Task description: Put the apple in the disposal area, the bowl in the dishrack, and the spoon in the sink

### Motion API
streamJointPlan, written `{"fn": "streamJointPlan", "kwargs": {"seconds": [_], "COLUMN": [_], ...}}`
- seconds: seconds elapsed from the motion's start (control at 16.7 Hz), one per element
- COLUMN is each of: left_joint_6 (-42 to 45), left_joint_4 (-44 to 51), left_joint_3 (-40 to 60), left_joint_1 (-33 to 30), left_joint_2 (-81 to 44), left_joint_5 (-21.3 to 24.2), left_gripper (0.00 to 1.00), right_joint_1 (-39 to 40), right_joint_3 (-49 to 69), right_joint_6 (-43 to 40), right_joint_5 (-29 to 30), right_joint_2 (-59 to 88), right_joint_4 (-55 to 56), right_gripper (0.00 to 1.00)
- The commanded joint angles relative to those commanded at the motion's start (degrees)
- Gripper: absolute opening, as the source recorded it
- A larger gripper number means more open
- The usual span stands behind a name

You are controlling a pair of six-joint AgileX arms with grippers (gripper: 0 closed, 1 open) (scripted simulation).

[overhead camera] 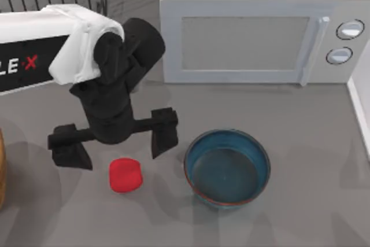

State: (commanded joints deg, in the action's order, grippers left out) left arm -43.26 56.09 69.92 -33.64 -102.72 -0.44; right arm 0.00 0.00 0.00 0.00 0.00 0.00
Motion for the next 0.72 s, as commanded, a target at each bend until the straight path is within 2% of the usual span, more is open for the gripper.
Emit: {"fn": "streamJointPlan", "kwargs": {"seconds": [0.24,0.72], "left_joint_6": [0.15,0.30], "left_joint_4": [-1.11,-15.34], "left_joint_3": [-0.82,-8.13], "left_joint_1": [0.22,0.19], "left_joint_2": [-0.40,-7.19], "left_joint_5": [0.01,0.04], "left_gripper": [1.00,1.00], "right_joint_1": [0.00,0.00], "right_joint_3": [0.00,0.00], "right_joint_6": [0.00,0.00], "right_joint_5": [0.00,0.00], "right_joint_2": [0.00,0.00], "right_joint_4": [0.00,0.00], "right_gripper": [1.00,1.00]}}
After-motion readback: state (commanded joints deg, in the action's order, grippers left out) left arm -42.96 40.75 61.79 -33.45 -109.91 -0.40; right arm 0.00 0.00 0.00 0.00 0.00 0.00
